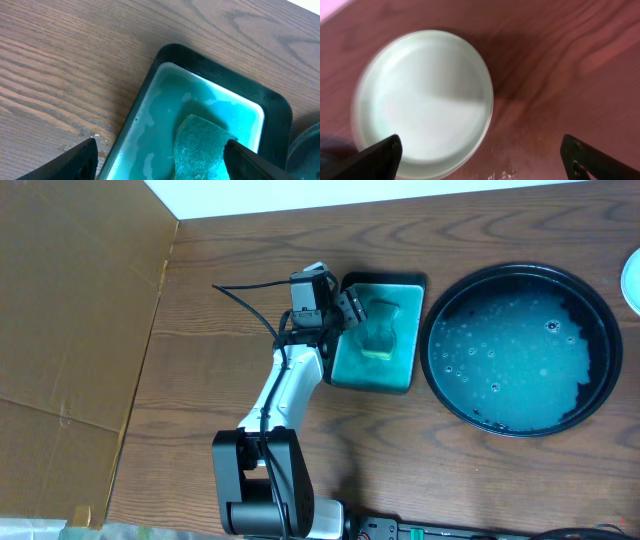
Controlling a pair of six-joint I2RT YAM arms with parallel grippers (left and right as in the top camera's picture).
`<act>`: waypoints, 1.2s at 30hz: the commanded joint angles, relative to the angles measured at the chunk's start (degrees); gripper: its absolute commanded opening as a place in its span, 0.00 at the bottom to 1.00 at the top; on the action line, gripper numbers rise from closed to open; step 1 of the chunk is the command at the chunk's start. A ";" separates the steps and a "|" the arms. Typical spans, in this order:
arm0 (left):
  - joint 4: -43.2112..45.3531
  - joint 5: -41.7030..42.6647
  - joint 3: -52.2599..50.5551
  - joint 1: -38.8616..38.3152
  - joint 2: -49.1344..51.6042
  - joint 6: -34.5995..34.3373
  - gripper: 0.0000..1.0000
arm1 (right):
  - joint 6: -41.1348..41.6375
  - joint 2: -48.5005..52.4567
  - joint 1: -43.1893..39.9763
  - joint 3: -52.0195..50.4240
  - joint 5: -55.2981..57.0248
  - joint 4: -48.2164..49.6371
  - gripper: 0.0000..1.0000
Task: Clean dirty plates on tray and stack at the side
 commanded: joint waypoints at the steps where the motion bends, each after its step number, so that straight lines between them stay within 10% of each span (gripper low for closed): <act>1: 0.04 -0.35 0.09 0.15 -0.22 0.50 0.81 | -0.02 -11.32 0.81 1.42 3.43 -5.99 0.99; 6: 0.04 -0.35 0.09 0.15 -0.22 0.50 0.81 | 0.42 -29.66 6.38 -2.69 5.33 -19.78 0.99; 12: 0.04 -0.35 0.09 0.15 -0.22 0.50 0.81 | 2.71 -49.07 19.78 -21.00 3.39 -11.74 0.99; 24: 0.04 -0.35 0.09 0.15 -0.22 0.50 0.81 | 3.39 -50.88 21.70 -25.68 2.32 -42.27 0.99; 30: 0.04 -0.35 0.09 0.15 -0.22 0.52 0.81 | 3.43 -52.26 21.84 -25.81 4.68 -41.90 0.99; 36: 0.04 -0.35 0.09 0.15 -0.22 0.50 0.81 | -8.83 -61.75 22.91 -35.54 -0.72 -19.15 0.99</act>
